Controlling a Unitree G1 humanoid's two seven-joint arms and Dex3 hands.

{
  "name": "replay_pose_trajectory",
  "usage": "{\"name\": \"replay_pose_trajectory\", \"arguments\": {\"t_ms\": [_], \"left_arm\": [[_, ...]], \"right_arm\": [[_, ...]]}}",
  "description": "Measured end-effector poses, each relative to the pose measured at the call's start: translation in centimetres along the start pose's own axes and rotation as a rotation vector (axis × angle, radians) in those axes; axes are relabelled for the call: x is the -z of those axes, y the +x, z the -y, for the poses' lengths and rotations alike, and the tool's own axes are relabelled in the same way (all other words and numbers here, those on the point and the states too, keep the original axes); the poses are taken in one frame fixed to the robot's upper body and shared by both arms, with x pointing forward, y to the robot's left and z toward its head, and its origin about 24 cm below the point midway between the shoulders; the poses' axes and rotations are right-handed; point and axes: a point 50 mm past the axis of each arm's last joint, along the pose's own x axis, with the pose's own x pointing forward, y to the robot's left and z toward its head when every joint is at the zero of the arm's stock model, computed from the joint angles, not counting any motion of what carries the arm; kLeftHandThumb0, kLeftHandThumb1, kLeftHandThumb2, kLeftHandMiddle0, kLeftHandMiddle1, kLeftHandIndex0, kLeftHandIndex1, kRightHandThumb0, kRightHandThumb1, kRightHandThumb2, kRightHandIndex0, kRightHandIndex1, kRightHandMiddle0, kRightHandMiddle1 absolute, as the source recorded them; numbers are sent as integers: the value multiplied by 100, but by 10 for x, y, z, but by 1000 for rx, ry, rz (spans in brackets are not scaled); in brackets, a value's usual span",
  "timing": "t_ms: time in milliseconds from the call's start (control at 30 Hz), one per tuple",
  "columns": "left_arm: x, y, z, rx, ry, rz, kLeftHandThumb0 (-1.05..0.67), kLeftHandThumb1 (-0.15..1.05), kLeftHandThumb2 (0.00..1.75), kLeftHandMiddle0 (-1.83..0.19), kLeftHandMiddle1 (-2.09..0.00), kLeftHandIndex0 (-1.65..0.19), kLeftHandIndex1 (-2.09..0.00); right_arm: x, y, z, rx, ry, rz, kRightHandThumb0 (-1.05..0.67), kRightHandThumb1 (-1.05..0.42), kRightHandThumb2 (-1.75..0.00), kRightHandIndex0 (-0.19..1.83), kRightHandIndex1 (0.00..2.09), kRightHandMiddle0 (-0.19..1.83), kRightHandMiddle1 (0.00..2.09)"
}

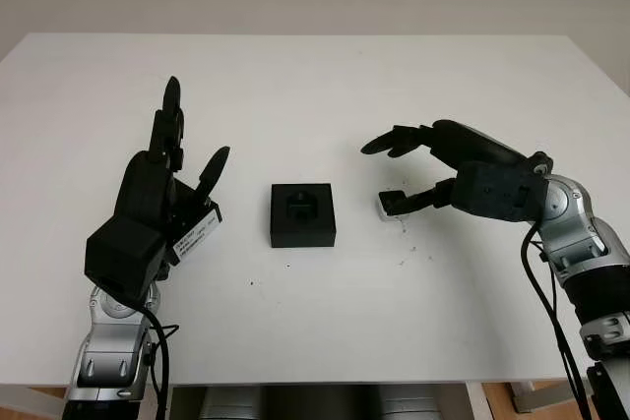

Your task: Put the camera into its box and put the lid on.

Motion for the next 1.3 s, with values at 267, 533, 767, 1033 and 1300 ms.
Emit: {"name": "replay_pose_trajectory", "arguments": {"t_ms": [267,533,767,1033,1300], "left_arm": [[0,0,-1,2,0,-2,-76,105,35,8,-6,10,-6],[0,0,-3,-1,3,-1,-76,105,34,8,-6,10,-6],[0,0,-3,-2,6,-1,-76,105,34,7,-6,9,-6],[-1,2,-3,-3,6,5,-75,105,35,8,-5,10,-5],[-2,3,-3,-2,7,9,-76,105,35,8,-5,10,-5]], "right_arm": [[2,0,-1,23,-3,2,-65,-79,-5,-19,202,22,87],[7,-6,-4,32,-14,2,-61,-79,-5,-19,197,20,78],[11,-12,-9,56,-36,-1,-68,-78,-5,-19,172,30,66],[10,-18,-8,70,-150,4,-68,-76,-5,-19,168,44,54],[3,-19,-7,3,-288,21,-59,-76,-5,-19,180,44,63]]}}
